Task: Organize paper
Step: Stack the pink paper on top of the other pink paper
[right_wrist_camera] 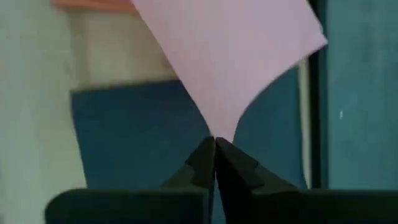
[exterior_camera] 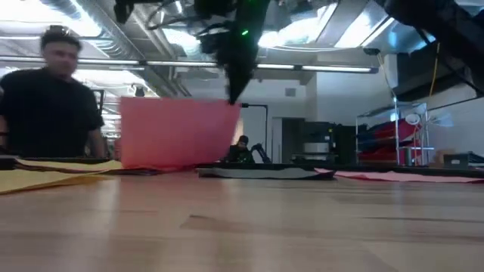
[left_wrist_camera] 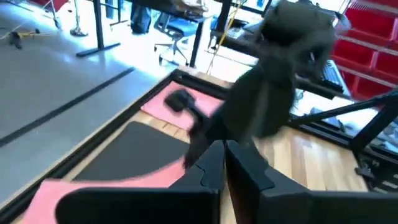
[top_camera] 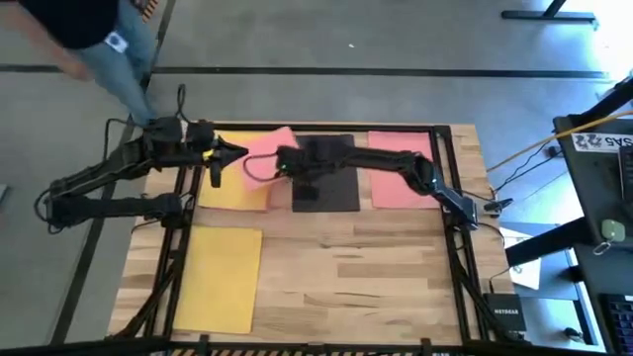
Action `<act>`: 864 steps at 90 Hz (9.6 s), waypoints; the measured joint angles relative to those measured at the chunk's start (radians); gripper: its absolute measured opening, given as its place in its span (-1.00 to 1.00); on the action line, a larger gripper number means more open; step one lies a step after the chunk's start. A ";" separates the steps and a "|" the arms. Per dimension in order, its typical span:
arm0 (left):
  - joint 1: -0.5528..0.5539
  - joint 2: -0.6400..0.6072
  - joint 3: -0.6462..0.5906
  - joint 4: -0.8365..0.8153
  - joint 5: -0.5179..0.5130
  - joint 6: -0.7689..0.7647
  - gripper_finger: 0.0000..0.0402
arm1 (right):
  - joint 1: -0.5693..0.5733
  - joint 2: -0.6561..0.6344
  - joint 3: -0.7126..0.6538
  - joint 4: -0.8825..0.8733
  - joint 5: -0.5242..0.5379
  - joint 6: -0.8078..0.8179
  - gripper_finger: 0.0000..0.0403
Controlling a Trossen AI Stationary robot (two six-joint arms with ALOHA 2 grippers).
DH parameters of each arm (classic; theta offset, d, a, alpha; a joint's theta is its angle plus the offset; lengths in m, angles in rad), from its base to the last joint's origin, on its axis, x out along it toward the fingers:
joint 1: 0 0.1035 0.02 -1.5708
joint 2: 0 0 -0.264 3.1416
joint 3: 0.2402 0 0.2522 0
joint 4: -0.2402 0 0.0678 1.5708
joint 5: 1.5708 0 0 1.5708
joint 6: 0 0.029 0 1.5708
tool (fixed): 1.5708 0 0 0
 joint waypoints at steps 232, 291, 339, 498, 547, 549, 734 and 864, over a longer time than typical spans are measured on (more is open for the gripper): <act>0.000 -0.023 0.000 -0.036 -0.018 0.040 -1.00 | 0.120 -0.889 -1.248 -0.116 -0.546 1.196 -1.00; 0.000 -0.022 0.000 -0.036 -0.018 0.065 -1.00 | 0.122 -0.952 -1.393 -0.197 -0.411 1.158 -1.00; 0.000 -0.021 0.000 -0.041 -0.018 0.072 -1.00 | 0.122 -0.955 -1.399 -0.203 -0.377 1.244 -0.58; 0.000 -0.008 0.000 -0.110 -0.027 0.064 -1.00 | 0.206 -0.719 -1.522 0.412 -0.386 0.966 -1.00; 0.000 -0.008 0.000 -0.110 -0.027 0.015 -1.00 | 0.207 -0.819 -1.522 0.536 -0.373 1.552 -1.00; 0.000 -0.008 0.000 -0.110 -0.027 0.014 -1.00 | 0.207 -0.819 -1.528 0.540 -0.371 1.576 -1.00; 0.000 -0.009 0.000 -0.126 -0.027 0.034 -1.00 | 0.239 -0.833 -1.529 0.541 -0.111 1.827 -1.00; 0.000 -0.010 0.000 -0.146 -0.026 0.039 -1.00 | 0.075 -0.701 -1.587 0.719 -0.123 1.672 -1.00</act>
